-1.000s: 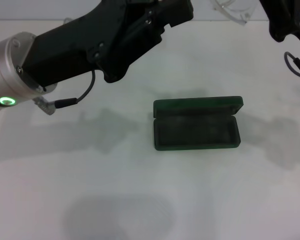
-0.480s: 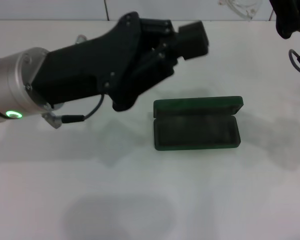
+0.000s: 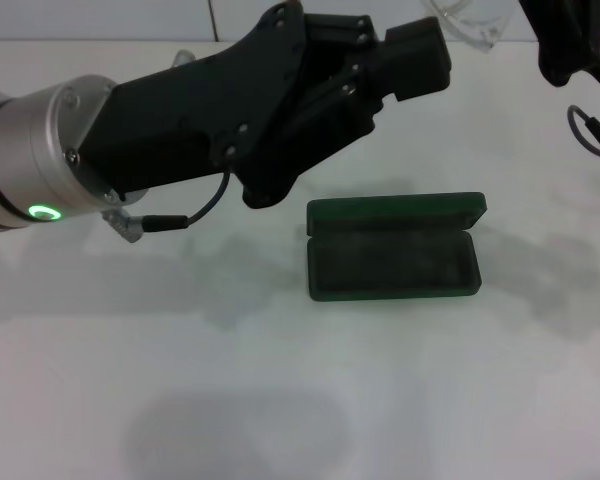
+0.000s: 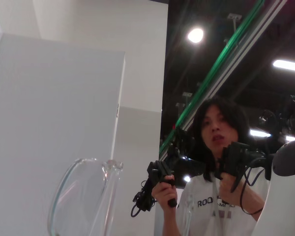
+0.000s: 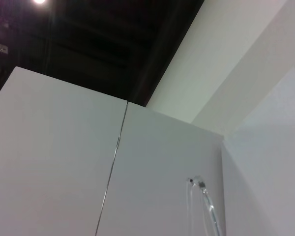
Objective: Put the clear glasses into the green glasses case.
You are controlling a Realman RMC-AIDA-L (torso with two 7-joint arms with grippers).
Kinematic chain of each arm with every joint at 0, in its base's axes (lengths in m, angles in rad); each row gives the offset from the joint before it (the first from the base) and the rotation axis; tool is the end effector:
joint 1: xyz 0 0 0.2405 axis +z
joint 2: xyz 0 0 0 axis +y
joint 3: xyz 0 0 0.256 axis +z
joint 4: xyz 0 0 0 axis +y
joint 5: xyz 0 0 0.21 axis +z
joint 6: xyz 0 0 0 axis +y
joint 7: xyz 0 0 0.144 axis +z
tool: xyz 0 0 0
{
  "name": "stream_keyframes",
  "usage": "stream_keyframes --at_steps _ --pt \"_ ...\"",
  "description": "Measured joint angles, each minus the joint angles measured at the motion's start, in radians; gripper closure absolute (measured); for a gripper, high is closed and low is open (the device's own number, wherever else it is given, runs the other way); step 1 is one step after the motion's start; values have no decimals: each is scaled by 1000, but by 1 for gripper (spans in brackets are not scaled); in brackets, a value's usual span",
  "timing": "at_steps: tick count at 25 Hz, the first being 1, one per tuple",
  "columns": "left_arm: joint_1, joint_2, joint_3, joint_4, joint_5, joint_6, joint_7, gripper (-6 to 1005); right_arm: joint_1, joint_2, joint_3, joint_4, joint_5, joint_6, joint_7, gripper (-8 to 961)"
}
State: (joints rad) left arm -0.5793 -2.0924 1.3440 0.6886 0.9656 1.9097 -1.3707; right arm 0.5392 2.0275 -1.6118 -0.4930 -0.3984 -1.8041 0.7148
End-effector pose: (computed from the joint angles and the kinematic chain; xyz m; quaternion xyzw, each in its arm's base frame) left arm -0.1103 0.2916 0.0124 0.8115 0.0188 0.5725 0.1155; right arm 0.1463 0.3147 0.0299 -0.7330 -0.0773 0.6464 0.1971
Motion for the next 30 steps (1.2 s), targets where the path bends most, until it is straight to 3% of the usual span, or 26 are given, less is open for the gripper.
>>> stream_keyframes --at_steps 30 --pt "-5 2 -6 -3 -38 -8 4 955 6 0 -128 -7 -2 30 7 882"
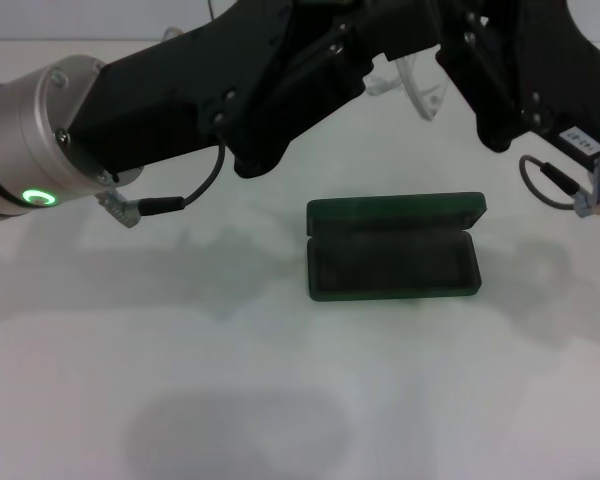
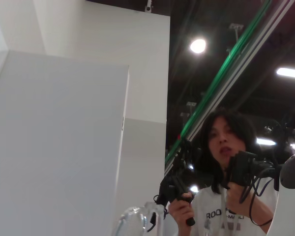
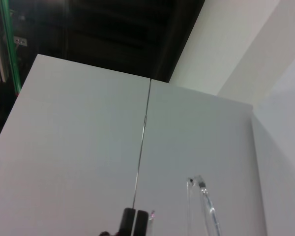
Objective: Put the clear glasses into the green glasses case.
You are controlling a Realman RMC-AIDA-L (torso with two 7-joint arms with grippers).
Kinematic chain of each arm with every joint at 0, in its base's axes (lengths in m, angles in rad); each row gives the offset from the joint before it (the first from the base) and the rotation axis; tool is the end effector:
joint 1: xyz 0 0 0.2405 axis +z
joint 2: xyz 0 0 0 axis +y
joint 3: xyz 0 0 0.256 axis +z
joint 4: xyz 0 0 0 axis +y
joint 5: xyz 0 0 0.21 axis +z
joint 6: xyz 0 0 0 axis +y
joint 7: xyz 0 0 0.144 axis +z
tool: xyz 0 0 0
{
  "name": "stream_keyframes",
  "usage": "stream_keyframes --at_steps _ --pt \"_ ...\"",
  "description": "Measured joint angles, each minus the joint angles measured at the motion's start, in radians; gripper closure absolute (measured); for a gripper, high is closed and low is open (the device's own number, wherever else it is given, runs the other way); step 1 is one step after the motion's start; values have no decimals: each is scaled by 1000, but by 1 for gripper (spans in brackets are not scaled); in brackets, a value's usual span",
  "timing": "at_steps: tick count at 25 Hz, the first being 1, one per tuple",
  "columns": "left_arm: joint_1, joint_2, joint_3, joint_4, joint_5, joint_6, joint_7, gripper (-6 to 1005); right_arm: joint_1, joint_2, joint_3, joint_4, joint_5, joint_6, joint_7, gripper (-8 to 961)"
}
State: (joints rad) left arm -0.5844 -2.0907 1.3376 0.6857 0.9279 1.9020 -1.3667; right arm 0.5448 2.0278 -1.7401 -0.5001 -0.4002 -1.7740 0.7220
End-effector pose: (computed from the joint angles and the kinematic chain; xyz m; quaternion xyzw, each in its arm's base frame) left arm -0.1080 0.2959 0.0176 0.8026 0.0173 0.5873 0.1027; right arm 0.1396 0.3051 0.0060 -0.7631 -0.0663 0.6268 0.1425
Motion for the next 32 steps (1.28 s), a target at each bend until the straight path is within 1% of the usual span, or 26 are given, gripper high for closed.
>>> stream_keyframes --at_steps 21,32 --pt "4 0 -2 -2 0 -2 7 955 3 0 -83 -2 1 5 0 880" --pt "11 0 0 -2 0 -2 10 955 -9 0 -76 -1 18 2 -7 880"
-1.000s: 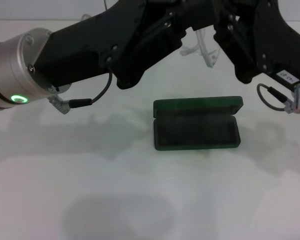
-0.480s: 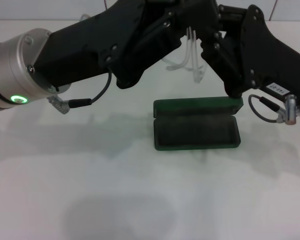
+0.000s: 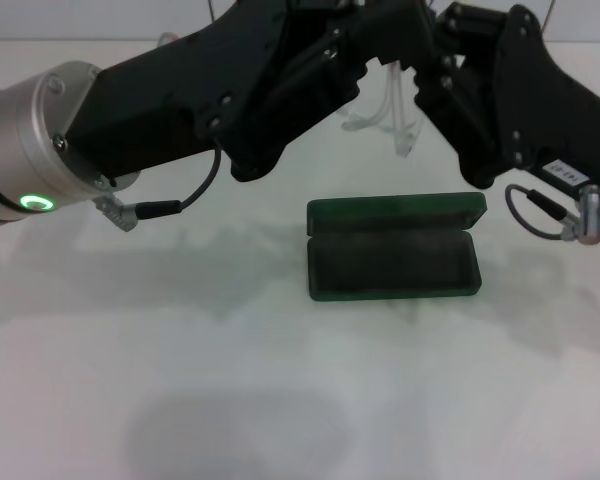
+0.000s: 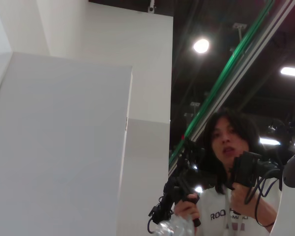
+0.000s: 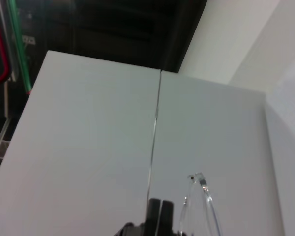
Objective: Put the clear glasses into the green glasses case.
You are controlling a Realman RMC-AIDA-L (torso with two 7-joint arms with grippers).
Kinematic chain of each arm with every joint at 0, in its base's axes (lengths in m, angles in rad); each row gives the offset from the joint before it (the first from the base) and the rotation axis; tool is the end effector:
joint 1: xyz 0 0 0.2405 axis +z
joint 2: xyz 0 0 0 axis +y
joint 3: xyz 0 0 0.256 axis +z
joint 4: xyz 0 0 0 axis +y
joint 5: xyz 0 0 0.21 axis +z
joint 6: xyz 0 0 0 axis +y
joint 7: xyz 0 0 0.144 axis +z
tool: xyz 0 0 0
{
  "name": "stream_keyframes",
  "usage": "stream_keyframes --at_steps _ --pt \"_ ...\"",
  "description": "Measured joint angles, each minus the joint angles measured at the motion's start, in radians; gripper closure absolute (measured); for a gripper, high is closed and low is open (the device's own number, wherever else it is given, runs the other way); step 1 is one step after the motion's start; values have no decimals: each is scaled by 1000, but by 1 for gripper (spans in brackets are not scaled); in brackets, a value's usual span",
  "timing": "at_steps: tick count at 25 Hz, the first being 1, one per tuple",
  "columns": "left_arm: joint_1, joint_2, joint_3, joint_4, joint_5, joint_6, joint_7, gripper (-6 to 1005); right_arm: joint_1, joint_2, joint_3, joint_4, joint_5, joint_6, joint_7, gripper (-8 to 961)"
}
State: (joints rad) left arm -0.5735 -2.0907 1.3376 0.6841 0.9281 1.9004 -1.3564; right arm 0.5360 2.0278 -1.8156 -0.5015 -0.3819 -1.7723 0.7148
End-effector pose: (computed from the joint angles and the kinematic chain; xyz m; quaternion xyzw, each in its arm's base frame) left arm -0.1115 0.2949 0.0174 0.8028 0.0187 0.5882 0.0958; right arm 0.1401 0.2962 -0.0045 -0.7722 -0.0607 0.6210 0.1199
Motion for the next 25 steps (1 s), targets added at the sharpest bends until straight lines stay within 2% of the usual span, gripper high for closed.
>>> stream_keyframes --at_steps 11,25 --pt "8 0 -1 0 0 0 2 955 -3 0 -1 0 40 -10 -23 879" --pt "8 0 -2 -2 0 0 3 955 22 0 -63 -1 33 17 -18 878"
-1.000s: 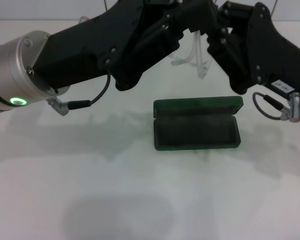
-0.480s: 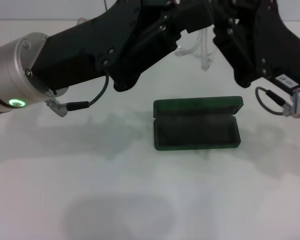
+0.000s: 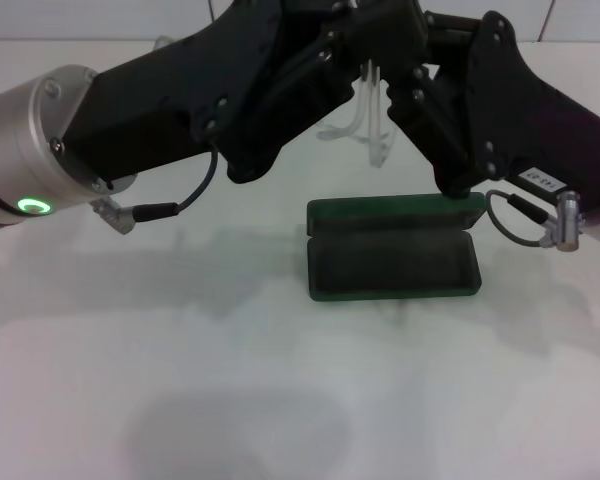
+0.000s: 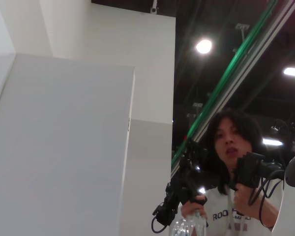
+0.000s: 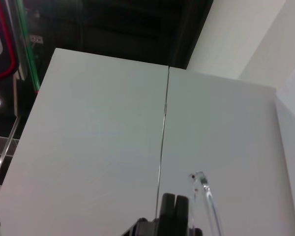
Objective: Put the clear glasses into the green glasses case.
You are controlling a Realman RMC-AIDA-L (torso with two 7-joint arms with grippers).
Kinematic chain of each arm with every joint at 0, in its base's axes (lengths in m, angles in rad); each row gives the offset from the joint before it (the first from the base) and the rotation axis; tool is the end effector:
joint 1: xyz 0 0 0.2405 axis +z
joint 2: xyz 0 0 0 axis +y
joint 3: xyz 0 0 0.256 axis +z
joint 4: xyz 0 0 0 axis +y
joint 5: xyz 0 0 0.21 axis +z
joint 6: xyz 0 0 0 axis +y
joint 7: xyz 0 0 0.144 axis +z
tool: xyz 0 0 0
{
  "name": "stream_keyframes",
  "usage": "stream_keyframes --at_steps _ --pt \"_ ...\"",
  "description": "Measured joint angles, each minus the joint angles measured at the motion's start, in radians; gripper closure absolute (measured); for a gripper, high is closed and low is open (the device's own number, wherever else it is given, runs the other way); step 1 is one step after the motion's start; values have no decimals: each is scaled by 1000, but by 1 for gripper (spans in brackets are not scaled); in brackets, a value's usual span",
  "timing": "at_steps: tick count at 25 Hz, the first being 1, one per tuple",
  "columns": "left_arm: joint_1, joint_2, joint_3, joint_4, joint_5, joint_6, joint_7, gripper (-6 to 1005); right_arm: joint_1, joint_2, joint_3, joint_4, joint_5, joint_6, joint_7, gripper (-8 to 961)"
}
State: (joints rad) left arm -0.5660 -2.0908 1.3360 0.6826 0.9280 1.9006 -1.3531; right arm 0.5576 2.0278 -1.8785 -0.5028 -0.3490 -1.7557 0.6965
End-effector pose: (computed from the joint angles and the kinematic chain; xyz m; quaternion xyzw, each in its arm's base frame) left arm -0.1140 0.2942 0.0175 0.8025 0.0211 0.5891 0.0920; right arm 0.1324 0.2955 -0.0122 -0.7769 -0.0661 0.6171 0.1058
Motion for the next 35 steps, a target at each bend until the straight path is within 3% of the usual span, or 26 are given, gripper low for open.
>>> stream_keyframes --at_steps 18,21,24,26,31,35 --pt "23 3 0 0 0 0 10 955 -19 0 35 0 9 -2 -23 877" --pt "43 8 -1 0 4 1 13 955 -22 -3 56 1 8 5 -31 877" --pt "90 31 -3 0 9 5 29 955 -22 -12 82 3 3 17 -29 876" --pt "138 59 -3 0 11 8 44 955 -22 -23 90 -2 0 23 -20 876" --pt "267 134 -44 -17 36 10 74 955 -41 -90 91 -122 -92 127 97 876" --pt "340 154 -157 -27 132 12 74 955 -103 -137 152 -361 -329 279 262 876"
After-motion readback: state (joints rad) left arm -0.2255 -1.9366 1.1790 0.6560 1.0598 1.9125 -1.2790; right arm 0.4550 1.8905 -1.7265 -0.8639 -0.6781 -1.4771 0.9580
